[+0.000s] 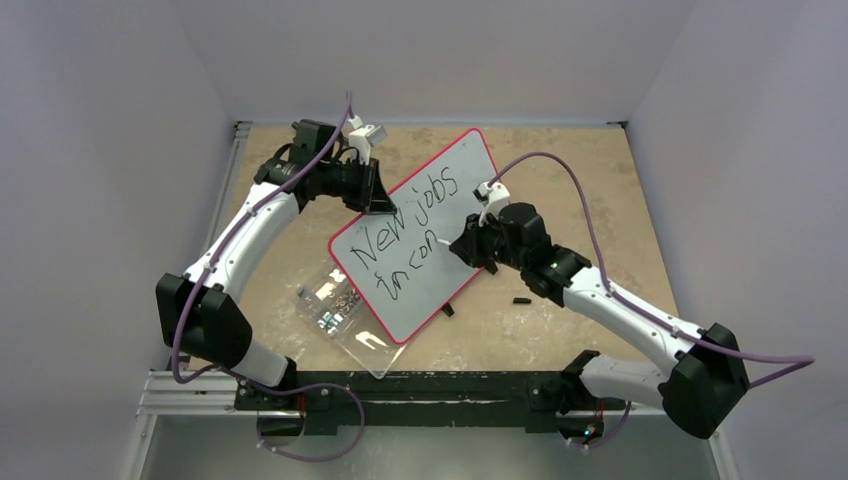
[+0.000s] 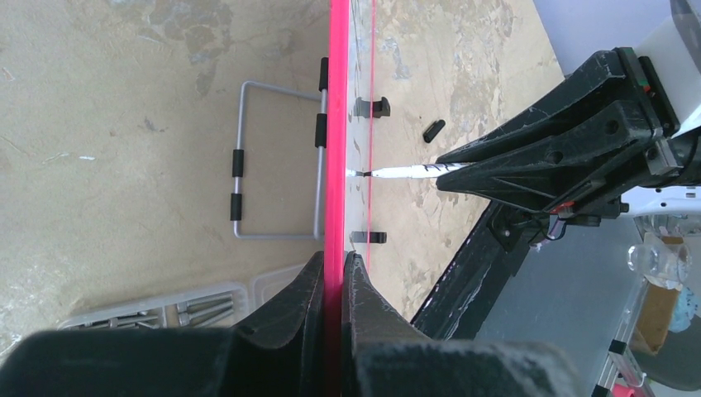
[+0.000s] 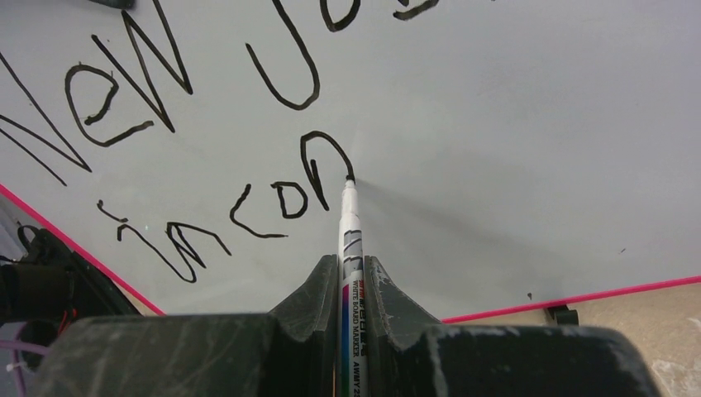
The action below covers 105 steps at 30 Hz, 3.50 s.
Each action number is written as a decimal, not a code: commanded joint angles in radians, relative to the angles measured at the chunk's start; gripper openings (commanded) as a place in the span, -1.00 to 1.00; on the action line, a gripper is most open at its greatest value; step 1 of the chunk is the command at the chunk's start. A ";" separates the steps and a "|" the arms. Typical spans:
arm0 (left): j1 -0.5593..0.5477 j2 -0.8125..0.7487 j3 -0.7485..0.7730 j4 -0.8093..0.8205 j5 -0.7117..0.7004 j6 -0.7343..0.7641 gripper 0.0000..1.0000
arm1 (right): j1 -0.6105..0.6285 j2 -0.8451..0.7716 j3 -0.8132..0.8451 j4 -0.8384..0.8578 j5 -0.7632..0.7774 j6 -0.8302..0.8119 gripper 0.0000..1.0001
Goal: Write a sentence on the whiteboard
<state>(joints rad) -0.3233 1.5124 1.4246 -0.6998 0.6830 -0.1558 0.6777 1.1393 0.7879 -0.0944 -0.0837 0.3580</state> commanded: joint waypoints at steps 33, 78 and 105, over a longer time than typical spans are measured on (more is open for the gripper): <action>-0.006 -0.042 0.016 0.030 -0.082 0.059 -1.00 | -0.026 -0.013 -0.033 -0.011 0.030 -0.007 -1.00; -0.006 -0.044 0.016 0.031 -0.082 0.058 -1.00 | -0.040 0.016 0.071 -0.059 0.114 -0.057 -1.00; -0.006 -0.049 0.016 0.029 -0.083 0.059 -1.00 | -0.040 0.069 0.278 -0.111 0.069 -0.057 -1.00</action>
<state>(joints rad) -0.3298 1.5047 1.4246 -0.7033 0.6773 -0.1566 0.6403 1.1717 1.0111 -0.2474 0.0086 0.3134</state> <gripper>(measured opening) 0.048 0.094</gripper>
